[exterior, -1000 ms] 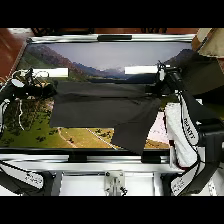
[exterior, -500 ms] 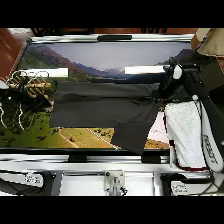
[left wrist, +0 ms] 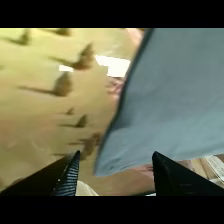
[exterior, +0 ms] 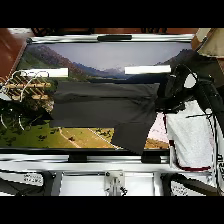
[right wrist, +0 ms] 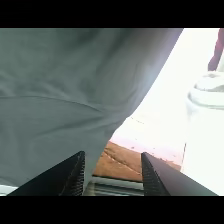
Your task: Fold the shirts.
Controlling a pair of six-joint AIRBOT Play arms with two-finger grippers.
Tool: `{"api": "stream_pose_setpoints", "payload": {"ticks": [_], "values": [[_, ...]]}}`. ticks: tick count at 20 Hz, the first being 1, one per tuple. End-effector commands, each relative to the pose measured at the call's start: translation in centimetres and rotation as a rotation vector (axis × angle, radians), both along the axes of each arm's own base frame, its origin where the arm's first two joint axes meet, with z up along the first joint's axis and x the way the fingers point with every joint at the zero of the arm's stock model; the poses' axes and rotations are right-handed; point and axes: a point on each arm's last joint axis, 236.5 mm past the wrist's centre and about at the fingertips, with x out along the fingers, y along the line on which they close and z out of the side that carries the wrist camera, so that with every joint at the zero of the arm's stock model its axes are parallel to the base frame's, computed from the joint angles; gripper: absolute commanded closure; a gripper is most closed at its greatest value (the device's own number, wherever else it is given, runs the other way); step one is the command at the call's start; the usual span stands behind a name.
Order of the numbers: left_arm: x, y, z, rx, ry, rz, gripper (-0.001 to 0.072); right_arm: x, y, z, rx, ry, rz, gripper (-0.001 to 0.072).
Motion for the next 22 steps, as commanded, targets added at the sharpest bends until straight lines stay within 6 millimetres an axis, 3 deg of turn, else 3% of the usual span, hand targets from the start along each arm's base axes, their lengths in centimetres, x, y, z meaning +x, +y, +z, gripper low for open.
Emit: {"api": "stream_pose_setpoints", "payload": {"ticks": [1, 2, 4, 5, 6, 9, 11, 15, 17, 21, 22], "values": [[1.1, -1.4, -1.4, -0.001, -0.024, -0.007, 0.0261, 0.0, 0.2, 0.2, 0.011, -0.008, -0.009, 0.0228], [1.5, -1.9, -1.8, 0.005, -0.029, 0.005, 0.0267, 0.0, 0.2, 0.1, 0.012, -0.007, -0.013, 0.0228], [2.3, -2.6, -2.1, 0.019, -0.04, 0.017, 0.0547, 0.3, 0.2, -0.1, 0.015, -0.013, -0.058, 0.0228], [2.4, -3.0, -2.0, 0.015, -0.044, 0.01, 0.0629, -0.3, 0.5, -0.8, 0.015, 0.007, -0.056, 0.0228], [2.4, -3.3, -1.8, 0.008, -0.042, 0.004, 0.0664, -1.5, 0.8, -1.9, 0.014, 0.048, -0.043, 0.0228], [2.4, -3.2, -1.3, 0.01, -0.063, -0.021, 0.067, -7.8, 0.9, -6.4, 0.014, 0.233, 0.01, 0.0228], [2.4, -3.1, -1.3, 0.009, -0.063, -0.016, 0.067, -9.8, 1.4, -8.5, 0.045, 0.284, -0.023, 0.0228], [2.5, -3.3, -1.1, 0.0, -0.067, -0.01, 0.067, -6.3, 3.7, -9.9, 0.128, 0.141, -0.171, 0.0231], [2.5, -3.3, -1.2, 0.001, -0.077, -0.027, 0.067, -6.5, 5.0, -10.2, 0.183, 0.152, -0.184, 0.0231], [2.5, -3.3, -1.1, 0.001, -0.08, -0.033, 0.067, -7.5, 5.0, -11.4, 0.178, 0.197, -0.188, 0.0233], [2.6, -3.2, -1.2, 0.004, -0.084, -0.03, 0.067, -7.4, 5.1, -11.5, 0.184, 0.202, -0.193, 0.0265]]}}
